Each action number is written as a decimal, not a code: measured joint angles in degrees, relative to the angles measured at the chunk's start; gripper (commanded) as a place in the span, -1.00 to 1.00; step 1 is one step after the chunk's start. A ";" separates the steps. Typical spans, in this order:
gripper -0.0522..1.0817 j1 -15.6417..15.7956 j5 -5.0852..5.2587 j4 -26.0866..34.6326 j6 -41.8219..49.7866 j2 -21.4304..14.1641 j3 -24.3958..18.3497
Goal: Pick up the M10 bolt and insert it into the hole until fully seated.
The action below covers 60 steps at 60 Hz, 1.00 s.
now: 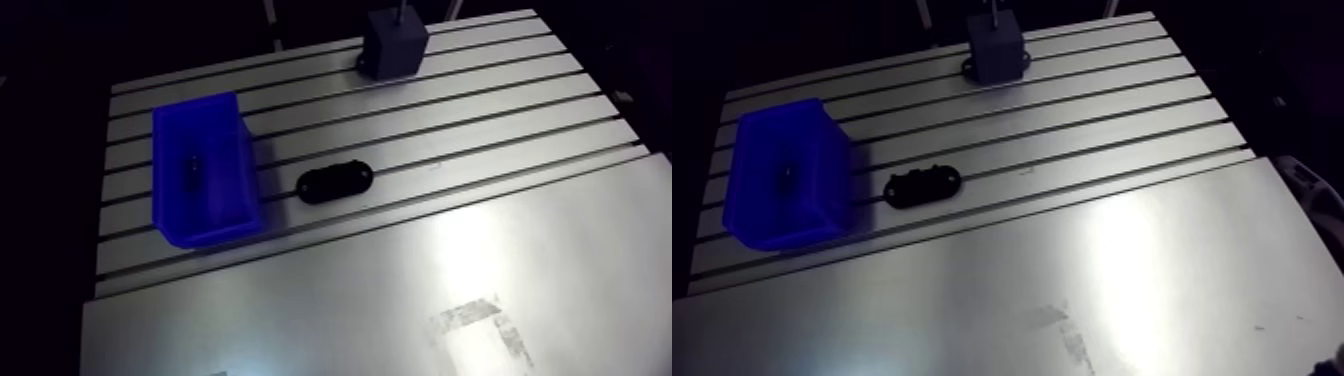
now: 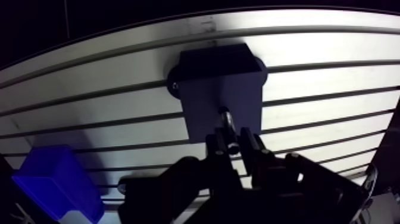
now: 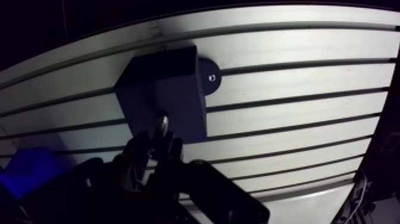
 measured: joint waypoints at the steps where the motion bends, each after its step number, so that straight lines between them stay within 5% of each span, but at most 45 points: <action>1: 0.99 0.00 0.00 0.00 0.00 0.00 0.00; 60: 0.99 0.05 0.50 -2.55 -0.35 -0.07 1.35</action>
